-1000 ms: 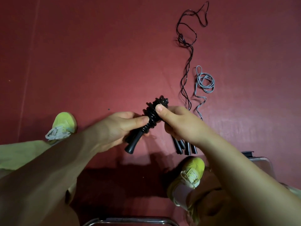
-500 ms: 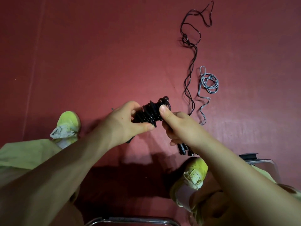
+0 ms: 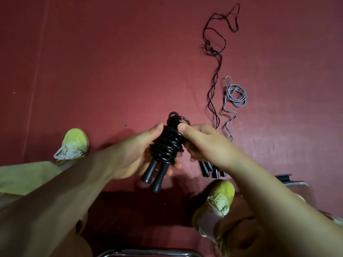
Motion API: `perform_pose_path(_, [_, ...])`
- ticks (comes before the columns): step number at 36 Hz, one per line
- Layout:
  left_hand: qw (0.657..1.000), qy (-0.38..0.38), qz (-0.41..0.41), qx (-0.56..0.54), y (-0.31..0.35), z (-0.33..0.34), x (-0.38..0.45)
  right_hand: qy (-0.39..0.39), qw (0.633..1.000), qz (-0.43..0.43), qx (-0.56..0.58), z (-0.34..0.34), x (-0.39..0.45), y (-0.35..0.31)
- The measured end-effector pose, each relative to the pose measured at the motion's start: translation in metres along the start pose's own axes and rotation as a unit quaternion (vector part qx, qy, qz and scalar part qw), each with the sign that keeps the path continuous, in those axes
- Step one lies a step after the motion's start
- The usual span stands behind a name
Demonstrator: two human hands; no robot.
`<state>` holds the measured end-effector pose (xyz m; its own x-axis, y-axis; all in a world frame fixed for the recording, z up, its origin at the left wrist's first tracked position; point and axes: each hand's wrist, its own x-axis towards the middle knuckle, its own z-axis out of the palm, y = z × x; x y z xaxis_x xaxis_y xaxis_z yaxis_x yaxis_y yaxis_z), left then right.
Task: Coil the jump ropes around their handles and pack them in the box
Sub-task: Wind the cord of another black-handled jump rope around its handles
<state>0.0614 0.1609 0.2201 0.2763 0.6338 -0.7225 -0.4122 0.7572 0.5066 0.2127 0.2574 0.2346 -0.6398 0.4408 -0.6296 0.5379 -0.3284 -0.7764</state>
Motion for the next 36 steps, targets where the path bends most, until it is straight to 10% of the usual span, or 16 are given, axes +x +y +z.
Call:
perform_pose_path(9, [0.985, -0.137, -0.017, -0.104, -0.011, -0.002, 0.004, -0.059, 0.994, -0.049, -0.073, -0.008, -0.004, -0.001])
perform_pose_path(29, [0.994, 0.058, -0.047, -0.078, -0.008, -0.007, 0.005, 0.036, 0.983, -0.002, -0.179, -0.024, -0.016, -0.019])
perform_pose_path(36, [0.994, 0.098, -0.020, -0.047, -0.005, -0.006, 0.000, 0.105, 0.980, -0.118, -0.119, -0.015, -0.022, -0.025])
